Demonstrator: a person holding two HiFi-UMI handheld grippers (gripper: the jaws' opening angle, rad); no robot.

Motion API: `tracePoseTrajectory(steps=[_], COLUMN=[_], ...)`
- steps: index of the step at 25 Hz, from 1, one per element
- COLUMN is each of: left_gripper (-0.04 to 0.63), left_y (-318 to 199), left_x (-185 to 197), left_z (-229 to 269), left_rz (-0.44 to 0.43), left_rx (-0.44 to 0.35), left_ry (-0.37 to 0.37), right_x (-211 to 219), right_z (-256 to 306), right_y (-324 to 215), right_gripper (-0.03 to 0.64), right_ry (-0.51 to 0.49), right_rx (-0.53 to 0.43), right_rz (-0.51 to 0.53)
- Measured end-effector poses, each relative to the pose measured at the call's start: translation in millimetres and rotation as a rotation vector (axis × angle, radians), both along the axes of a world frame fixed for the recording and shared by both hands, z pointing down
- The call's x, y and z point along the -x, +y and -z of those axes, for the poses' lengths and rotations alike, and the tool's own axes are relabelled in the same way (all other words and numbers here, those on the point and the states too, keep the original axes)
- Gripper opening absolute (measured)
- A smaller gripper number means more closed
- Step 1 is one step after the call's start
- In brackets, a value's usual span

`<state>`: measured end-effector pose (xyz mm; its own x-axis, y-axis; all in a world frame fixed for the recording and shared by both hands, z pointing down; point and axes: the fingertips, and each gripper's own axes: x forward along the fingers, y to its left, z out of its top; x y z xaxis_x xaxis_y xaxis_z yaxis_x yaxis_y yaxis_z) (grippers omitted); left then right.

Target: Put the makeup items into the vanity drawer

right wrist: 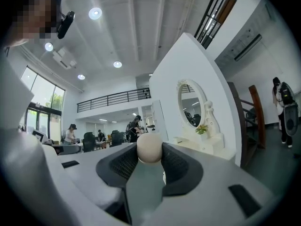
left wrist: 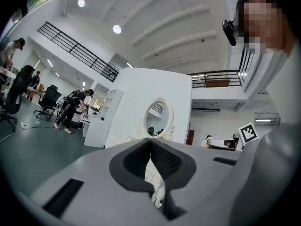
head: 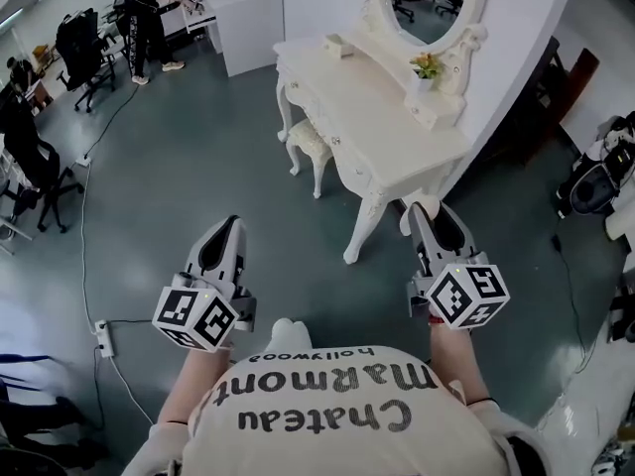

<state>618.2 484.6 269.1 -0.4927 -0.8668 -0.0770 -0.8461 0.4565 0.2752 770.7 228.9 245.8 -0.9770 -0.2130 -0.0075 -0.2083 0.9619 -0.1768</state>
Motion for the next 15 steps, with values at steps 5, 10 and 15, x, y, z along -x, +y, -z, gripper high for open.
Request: tracePoseTrajectory(steps=[5, 10, 15], left_gripper=[0.009, 0.009, 0.009], left_y=[-22.7, -42.7, -65.1], left_x=[23.3, 64.3, 119.4], left_z=[-10.2, -7.1, 9.6], left_rz=[-0.018, -0.027, -0.049], left_rx=[0.009, -0.004, 0.026], left_ry=[0.004, -0.016, -0.021], right_x=[23.4, 59.6, 110.2], right_z=[-11.7, -10.5, 9.5], right_y=[-13.1, -23.1, -36.5], right_gripper=[0.167, 0.167, 0.167], right_ry=[0.016, 0.033, 0.026], right_rx=[0.024, 0.006, -0.025], right_rz=[0.006, -0.001, -0.013])
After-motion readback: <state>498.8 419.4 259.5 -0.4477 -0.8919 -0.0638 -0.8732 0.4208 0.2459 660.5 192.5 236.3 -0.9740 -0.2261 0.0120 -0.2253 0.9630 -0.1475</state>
